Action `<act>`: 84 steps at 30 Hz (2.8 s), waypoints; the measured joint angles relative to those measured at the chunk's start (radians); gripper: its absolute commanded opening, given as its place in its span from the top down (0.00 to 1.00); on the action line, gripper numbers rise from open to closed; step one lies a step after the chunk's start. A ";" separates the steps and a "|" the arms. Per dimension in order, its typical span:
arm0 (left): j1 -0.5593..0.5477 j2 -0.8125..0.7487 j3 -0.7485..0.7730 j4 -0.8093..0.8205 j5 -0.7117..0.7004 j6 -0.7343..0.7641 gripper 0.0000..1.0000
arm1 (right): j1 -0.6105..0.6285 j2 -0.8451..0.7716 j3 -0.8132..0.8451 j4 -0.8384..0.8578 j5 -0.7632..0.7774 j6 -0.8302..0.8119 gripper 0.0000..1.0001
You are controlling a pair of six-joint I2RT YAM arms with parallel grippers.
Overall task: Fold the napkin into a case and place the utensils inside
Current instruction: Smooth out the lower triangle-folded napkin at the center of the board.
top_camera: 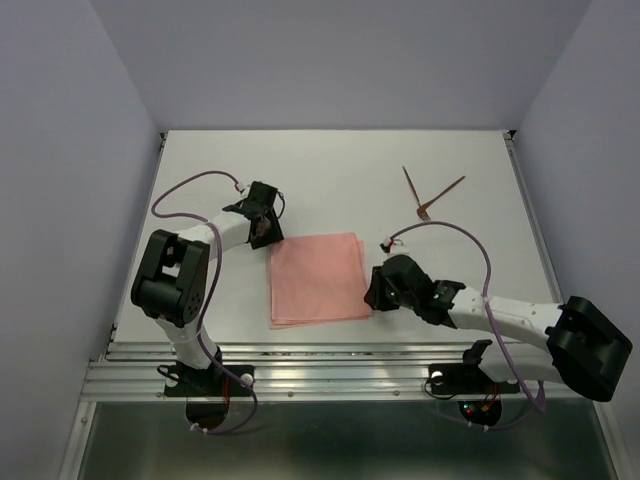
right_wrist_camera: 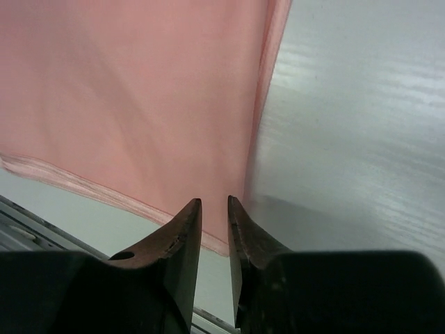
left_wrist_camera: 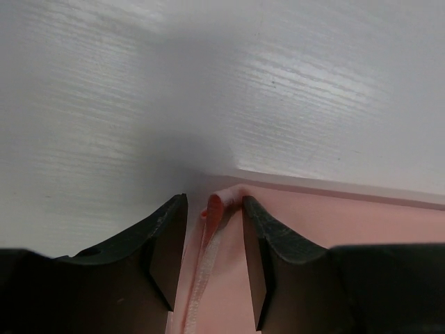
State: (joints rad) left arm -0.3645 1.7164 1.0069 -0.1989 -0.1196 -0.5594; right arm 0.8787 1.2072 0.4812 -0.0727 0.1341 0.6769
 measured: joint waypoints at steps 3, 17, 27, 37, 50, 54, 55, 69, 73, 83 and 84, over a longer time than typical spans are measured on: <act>0.001 0.000 0.018 -0.003 -0.004 0.002 0.51 | -0.020 -0.009 0.059 -0.010 0.027 -0.013 0.71; 0.035 -0.148 0.045 -0.072 -0.023 0.023 0.51 | -0.298 0.413 0.418 -0.004 -0.074 -0.109 0.70; -0.133 -0.121 0.220 -0.138 -0.038 0.034 0.55 | -0.343 0.571 0.503 0.005 -0.102 -0.097 0.72; -0.294 0.179 0.504 -0.182 -0.008 0.031 0.54 | -0.343 0.609 0.544 0.005 -0.051 -0.102 0.93; -0.361 0.370 0.681 -0.242 0.037 0.023 0.50 | -0.343 0.613 0.538 0.023 -0.038 -0.092 0.99; -0.372 0.410 0.712 -0.243 0.034 0.010 0.50 | -0.343 0.613 0.529 0.043 -0.039 -0.077 0.99; -0.374 0.419 0.713 -0.243 0.031 0.004 0.50 | -0.343 0.612 0.525 0.050 -0.039 -0.074 0.99; -0.373 0.487 0.713 -0.243 0.005 -0.020 0.66 | -0.343 0.603 0.501 0.085 -0.039 -0.059 0.99; -0.374 0.496 0.717 -0.240 -0.002 -0.021 0.77 | -0.343 0.603 0.500 0.087 -0.039 -0.058 0.99; -0.374 0.497 0.717 -0.236 0.002 -0.016 1.00 | -0.343 0.603 0.498 0.089 -0.039 -0.051 0.99; -0.374 0.497 0.717 -0.234 0.004 -0.014 1.00 | -0.343 0.603 0.497 0.090 -0.039 -0.051 0.99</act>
State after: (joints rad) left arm -0.7383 2.2131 1.7237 -0.4328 -0.1158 -0.5739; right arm 0.5362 1.8099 0.9787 0.0174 0.0948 0.6258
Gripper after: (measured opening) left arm 0.057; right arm 0.016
